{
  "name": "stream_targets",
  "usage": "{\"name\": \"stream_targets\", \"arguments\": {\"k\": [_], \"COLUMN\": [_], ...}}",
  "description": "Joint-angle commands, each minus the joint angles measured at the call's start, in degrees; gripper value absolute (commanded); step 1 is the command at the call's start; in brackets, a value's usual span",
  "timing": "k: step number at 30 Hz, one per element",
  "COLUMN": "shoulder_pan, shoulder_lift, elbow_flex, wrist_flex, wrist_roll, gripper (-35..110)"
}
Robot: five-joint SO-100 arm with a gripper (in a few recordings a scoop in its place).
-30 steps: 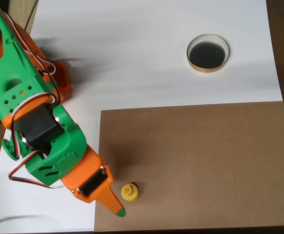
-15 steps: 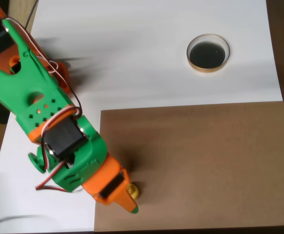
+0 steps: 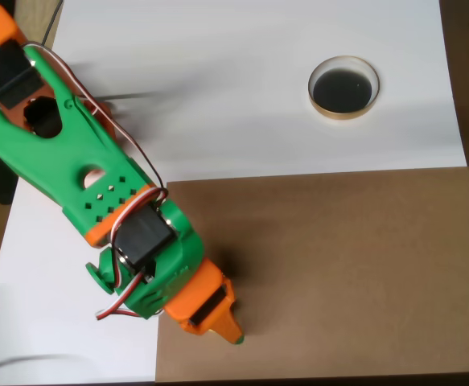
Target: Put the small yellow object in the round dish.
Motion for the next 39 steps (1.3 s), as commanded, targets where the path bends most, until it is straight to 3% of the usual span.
{"name": "stream_targets", "arguments": {"k": [1,32,39], "shoulder_pan": [0.18,1.49,0.97], "shoulder_lift": [0.88,-4.39,-4.57], "elbow_flex": [-3.60,-3.69,-4.39], "wrist_flex": [0.88,-2.64,-2.55], "wrist_roll": [0.09,1.05,1.05], "gripper": [25,16,4]}}
